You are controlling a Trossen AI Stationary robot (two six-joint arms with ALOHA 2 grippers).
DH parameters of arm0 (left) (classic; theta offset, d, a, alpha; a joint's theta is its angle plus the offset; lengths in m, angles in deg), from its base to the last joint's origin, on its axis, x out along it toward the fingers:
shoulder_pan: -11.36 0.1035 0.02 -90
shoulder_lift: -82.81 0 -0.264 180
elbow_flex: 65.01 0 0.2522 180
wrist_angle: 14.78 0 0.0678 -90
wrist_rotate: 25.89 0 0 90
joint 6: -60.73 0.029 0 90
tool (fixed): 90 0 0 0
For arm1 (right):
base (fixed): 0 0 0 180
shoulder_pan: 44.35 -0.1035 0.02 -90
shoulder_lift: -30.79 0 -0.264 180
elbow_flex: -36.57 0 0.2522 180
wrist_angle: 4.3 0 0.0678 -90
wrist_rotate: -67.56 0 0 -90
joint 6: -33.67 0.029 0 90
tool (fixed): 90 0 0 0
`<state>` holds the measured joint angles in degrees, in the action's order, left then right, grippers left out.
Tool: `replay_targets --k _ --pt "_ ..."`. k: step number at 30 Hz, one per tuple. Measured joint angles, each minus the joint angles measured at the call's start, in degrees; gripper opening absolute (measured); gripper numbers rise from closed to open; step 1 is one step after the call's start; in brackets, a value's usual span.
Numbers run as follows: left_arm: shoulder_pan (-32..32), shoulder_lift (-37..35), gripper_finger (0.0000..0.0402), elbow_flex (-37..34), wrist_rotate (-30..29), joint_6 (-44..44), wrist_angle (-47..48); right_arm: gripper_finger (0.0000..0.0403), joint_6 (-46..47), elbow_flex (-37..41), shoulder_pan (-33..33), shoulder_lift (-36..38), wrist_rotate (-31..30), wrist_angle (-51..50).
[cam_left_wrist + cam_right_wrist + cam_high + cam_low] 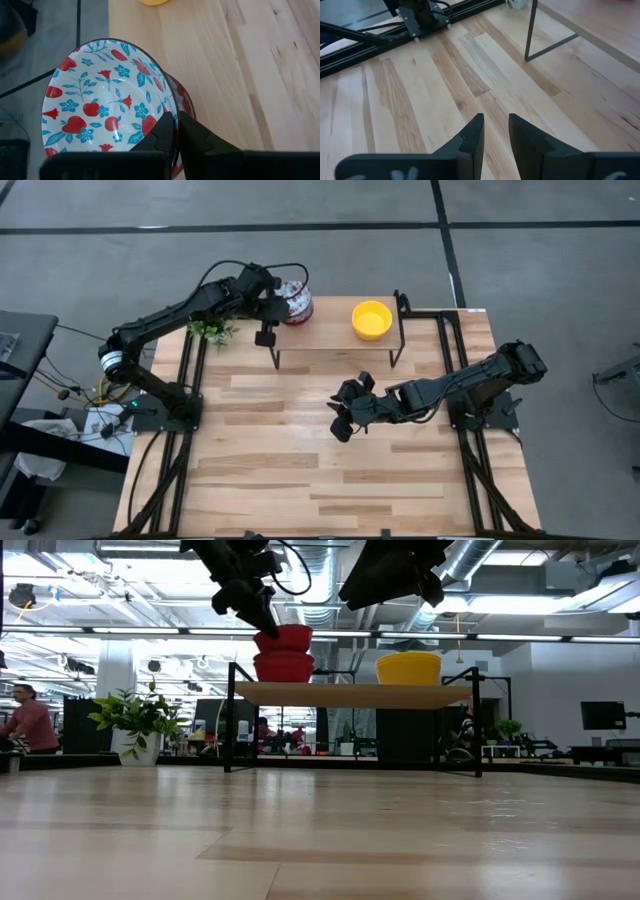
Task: Pick & Place Mini bowls
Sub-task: Stack the red and blue bowl on top of the other red and blue bowls on the shelf
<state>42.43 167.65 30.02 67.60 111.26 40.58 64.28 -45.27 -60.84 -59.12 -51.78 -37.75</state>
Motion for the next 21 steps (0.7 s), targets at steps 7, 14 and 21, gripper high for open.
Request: replay_targets --k 7,14,21 --pt "-0.2 0.0 0.0014 0.0 0.0 0.0 1.3 0.0079 0.0 0.0 0.0 0.0 0.0 0.0" --pt "-0.6 0.0 0.0015 0.0 -0.1 0.2 1.3 0.0079 0.0 0.0 0.0 0.0 0.0 0.0" --pt "-0.5 0.0 0.0019 0.0 -0.5 0.2 1.5 0.0079 0.7 0.0 0.0 0.0 0.0 0.0"
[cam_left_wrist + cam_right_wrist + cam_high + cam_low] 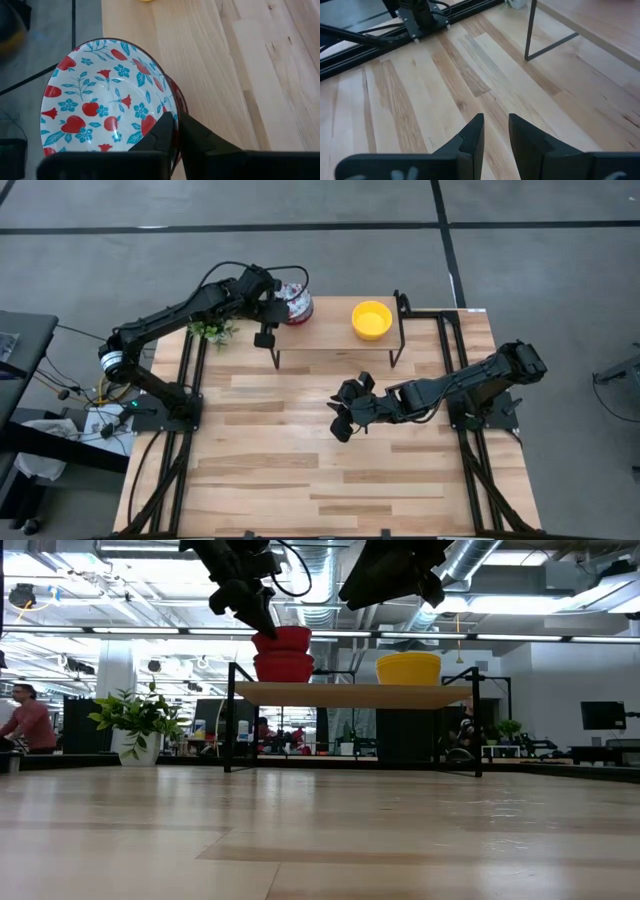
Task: Pick & Place Mini bowls
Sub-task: Stack the red and blue bowl on top of the other red and blue bowls on the shelf
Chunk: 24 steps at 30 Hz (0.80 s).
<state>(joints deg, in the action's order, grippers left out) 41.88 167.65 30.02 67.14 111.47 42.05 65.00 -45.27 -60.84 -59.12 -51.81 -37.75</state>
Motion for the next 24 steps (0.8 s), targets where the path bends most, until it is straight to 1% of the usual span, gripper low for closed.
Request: replay_targets --k 5,12,17,24 --pt "0.0 0.0 0.0028 0.0 0.0 0.0 0.0 0.0079 0.2 0.0 0.0 0.0 0.0 0.0" --pt "0.0 0.0 0.003 0.0 -0.1 0.0 0.0 0.0079 0.2 0.0 0.0 0.0 0.0 0.0" --pt "0.0 0.0 0.0031 0.0 -2.6 0.0 0.0 0.0079 0.2 0.0 0.0 0.0 0.3 0.0" --pt "0.0 0.0 0.0031 0.0 -2.6 0.0 -0.1 0.0079 0.5 0.0 0.0 0.0 0.9 0.0"
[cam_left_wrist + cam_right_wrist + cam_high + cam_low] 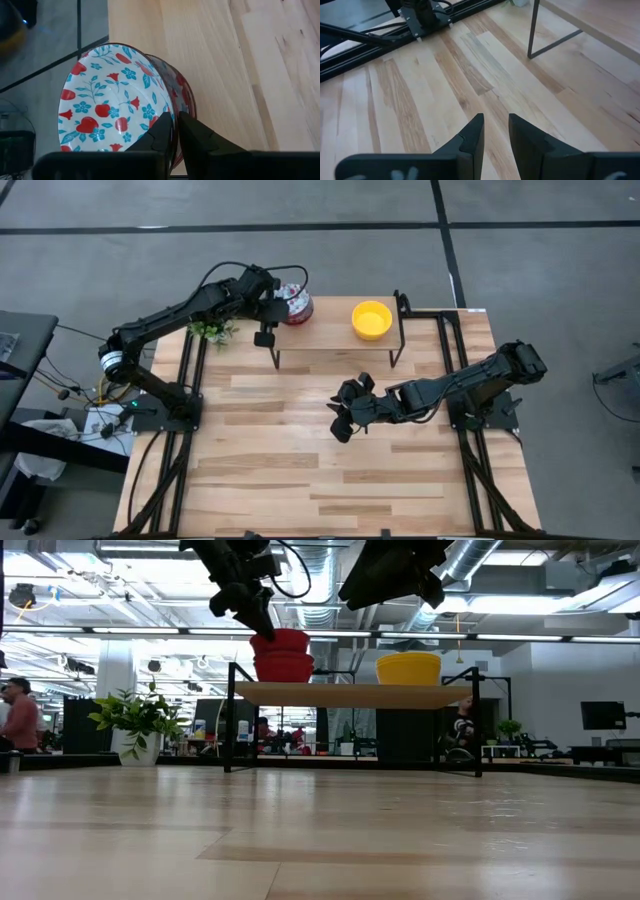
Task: Pick & Place Mini bowls
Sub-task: Stack the red and blue bowl on top of the other red and blue bowls on the shelf
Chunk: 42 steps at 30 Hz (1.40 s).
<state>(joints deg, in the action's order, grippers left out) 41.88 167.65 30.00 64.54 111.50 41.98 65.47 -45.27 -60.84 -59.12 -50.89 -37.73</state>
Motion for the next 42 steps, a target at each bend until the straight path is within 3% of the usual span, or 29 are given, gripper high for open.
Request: replay_targets --k 8,24,33,42 --pt "0.0 0.0 0.0035 0.0 0.0 0.0 -0.3 0.0079 0.3 0.0 0.0 0.0 0.1 0.0" --pt "-0.7 1.1 0.0105 0.0 -0.5 -0.1 -0.9 0.0079 1.2 0.0 -0.7 0.0 1.5 0.0" --pt "-1.3 1.0 0.0132 0.0 -4.6 -0.2 -1.0 0.0079 1.3 0.0 -0.8 0.0 1.5 0.0" --pt "-3.6 -1.3 0.0132 0.0 -7.7 0.2 -3.6 0.0079 1.3 0.0 -0.8 0.0 1.5 0.0"
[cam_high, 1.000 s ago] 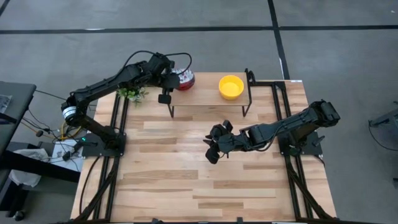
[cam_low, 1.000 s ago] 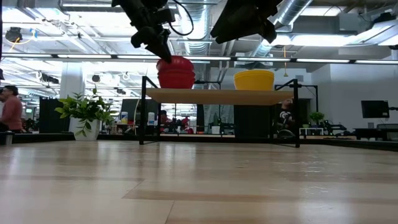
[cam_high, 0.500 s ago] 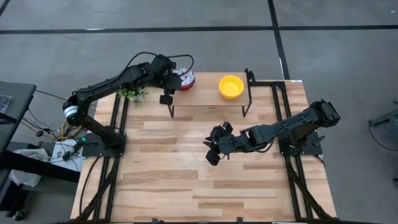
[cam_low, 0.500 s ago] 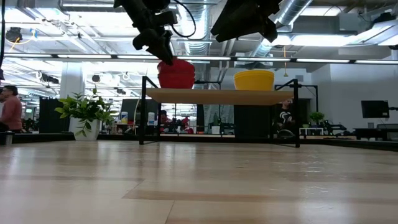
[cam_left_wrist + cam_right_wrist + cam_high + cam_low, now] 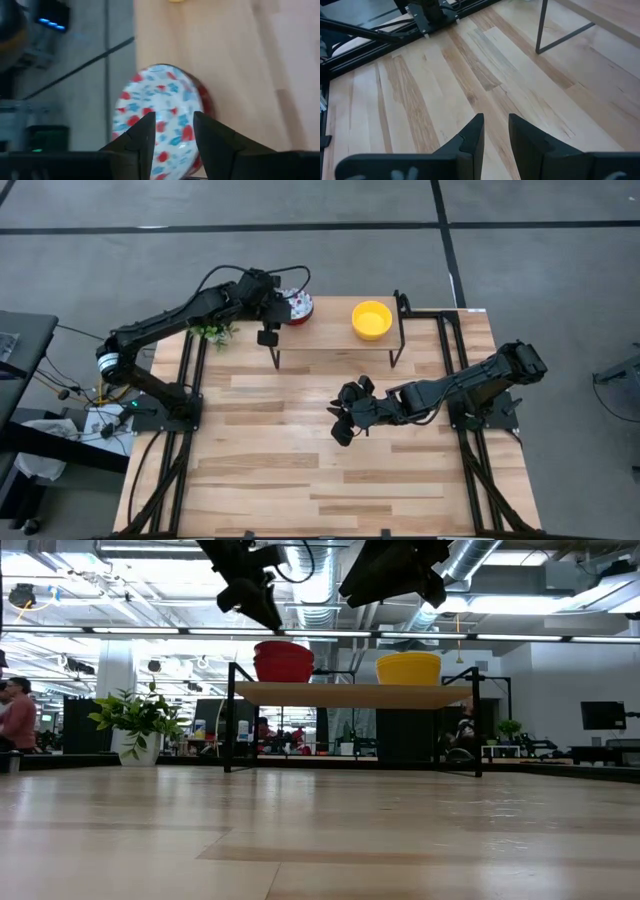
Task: Pick & Place Mini bowls
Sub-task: Stack the red and blue bowl on top of the other red and blue bowls on the shelf, then return to Home Position
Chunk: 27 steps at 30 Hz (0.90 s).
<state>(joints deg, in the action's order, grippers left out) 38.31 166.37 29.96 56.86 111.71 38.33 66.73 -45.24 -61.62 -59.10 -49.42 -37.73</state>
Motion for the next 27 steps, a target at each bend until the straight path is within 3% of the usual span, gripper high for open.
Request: replay_targets --k 6,16,23,27 --pt "0.0 -1.8 0.0132 0.0 -10.3 0.2 -3.8 0.0079 0.1 0.0 0.0 0.0 0.0 0.0" --pt "3.5 -1.8 0.0131 -4.5 -13.3 -0.5 -6.1 0.0079 0.6 0.0 -1.3 0.0 -0.1 0.0" --pt "3.6 -1.8 0.0131 -7.1 -26.8 -0.5 -12.7 0.0079 1.5 0.0 -1.9 0.0 -0.1 0.0" --pt "3.0 -2.3 0.0131 -7.2 -32.4 -0.5 -21.0 0.0079 1.5 0.0 -1.9 0.0 -0.1 0.0"
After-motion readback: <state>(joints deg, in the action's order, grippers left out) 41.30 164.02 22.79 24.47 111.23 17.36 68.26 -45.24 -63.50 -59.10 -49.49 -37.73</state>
